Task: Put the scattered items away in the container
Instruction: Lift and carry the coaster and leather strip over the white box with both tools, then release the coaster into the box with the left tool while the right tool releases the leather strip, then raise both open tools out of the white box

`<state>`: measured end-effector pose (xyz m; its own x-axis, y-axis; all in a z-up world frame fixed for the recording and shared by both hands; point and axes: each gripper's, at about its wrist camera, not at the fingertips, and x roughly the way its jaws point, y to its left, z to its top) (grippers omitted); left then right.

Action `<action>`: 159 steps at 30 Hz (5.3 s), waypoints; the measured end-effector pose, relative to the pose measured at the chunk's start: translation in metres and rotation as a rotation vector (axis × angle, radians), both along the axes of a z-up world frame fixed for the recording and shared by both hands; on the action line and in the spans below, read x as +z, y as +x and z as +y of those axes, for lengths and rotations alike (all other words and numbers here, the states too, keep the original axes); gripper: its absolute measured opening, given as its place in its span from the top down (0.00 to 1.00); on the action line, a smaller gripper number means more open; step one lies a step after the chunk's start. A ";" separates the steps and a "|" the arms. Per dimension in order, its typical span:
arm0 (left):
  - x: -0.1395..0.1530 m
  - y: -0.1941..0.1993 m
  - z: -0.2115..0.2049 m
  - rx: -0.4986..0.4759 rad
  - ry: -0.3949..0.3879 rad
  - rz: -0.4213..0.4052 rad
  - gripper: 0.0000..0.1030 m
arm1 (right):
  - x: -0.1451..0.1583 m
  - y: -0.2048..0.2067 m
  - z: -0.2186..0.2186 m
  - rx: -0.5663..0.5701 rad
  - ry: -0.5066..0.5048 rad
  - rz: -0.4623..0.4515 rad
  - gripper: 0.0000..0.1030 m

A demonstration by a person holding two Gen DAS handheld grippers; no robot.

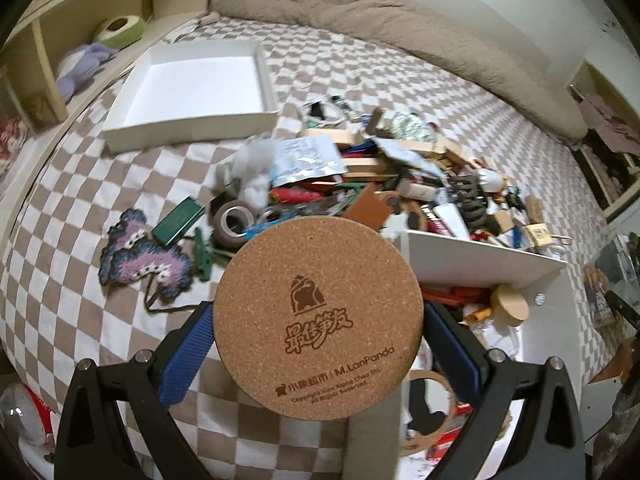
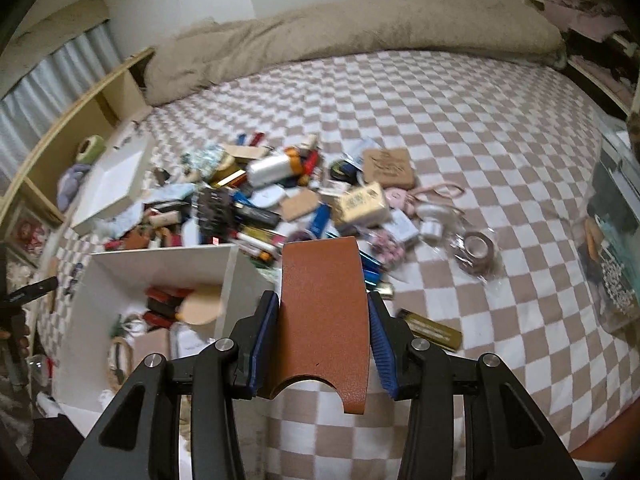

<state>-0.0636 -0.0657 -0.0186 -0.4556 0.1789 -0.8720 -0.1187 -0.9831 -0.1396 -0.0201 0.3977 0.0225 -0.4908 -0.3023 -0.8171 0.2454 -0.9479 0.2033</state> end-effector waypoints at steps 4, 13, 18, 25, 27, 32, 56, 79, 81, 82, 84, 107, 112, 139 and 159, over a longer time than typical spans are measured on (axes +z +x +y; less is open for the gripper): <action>0.008 0.005 0.021 -0.052 0.007 0.020 0.02 | 0.008 0.004 -0.019 0.046 -0.023 0.014 0.57; 0.014 0.027 0.066 -0.206 -0.020 0.040 0.02 | 0.015 0.011 -0.065 0.160 -0.071 0.009 0.57; 0.006 0.040 0.086 -0.289 -0.066 0.024 0.02 | 0.012 0.016 -0.090 0.218 -0.062 -0.003 0.57; -0.018 0.062 0.111 -0.424 -0.161 -0.022 0.02 | 0.002 0.022 -0.116 0.276 -0.045 -0.036 0.57; -0.026 0.068 0.118 -0.458 -0.194 -0.037 0.02 | -0.001 0.023 -0.123 0.289 -0.039 -0.045 0.57; -0.045 0.077 0.127 -0.510 -0.259 -0.065 0.02 | -0.005 0.025 -0.136 0.317 -0.027 -0.060 0.57; -0.054 0.080 0.129 -0.533 -0.280 -0.049 0.00 | -0.033 0.043 -0.165 0.480 0.041 -0.150 0.57; -0.018 0.066 0.110 -0.481 -0.182 0.043 0.00 | -0.085 0.108 -0.258 0.994 0.263 -0.300 0.57; -0.020 0.066 0.108 -0.486 -0.184 0.038 0.00 | -0.087 0.106 -0.261 1.012 0.270 -0.296 0.57; -0.022 0.065 0.106 -0.487 -0.182 0.032 0.00 | -0.089 0.105 -0.262 1.021 0.272 -0.296 0.57; -0.024 0.066 0.104 -0.489 -0.181 0.023 0.00 | -0.094 0.101 -0.261 1.019 0.275 -0.308 0.54; -0.022 0.067 0.106 -0.501 -0.196 0.037 0.00 | -0.087 0.079 -0.215 0.895 0.347 -0.210 0.21; -0.022 0.065 0.105 -0.490 -0.201 0.038 0.00 | -0.079 0.079 -0.208 0.884 0.339 -0.185 0.18; 0.003 0.061 0.104 -0.438 -0.166 0.148 0.00 | -0.022 0.057 -0.192 0.555 0.225 0.076 0.00; 0.017 0.038 0.073 -0.301 -0.143 0.254 0.00 | 0.013 0.037 -0.134 0.256 0.144 0.295 0.00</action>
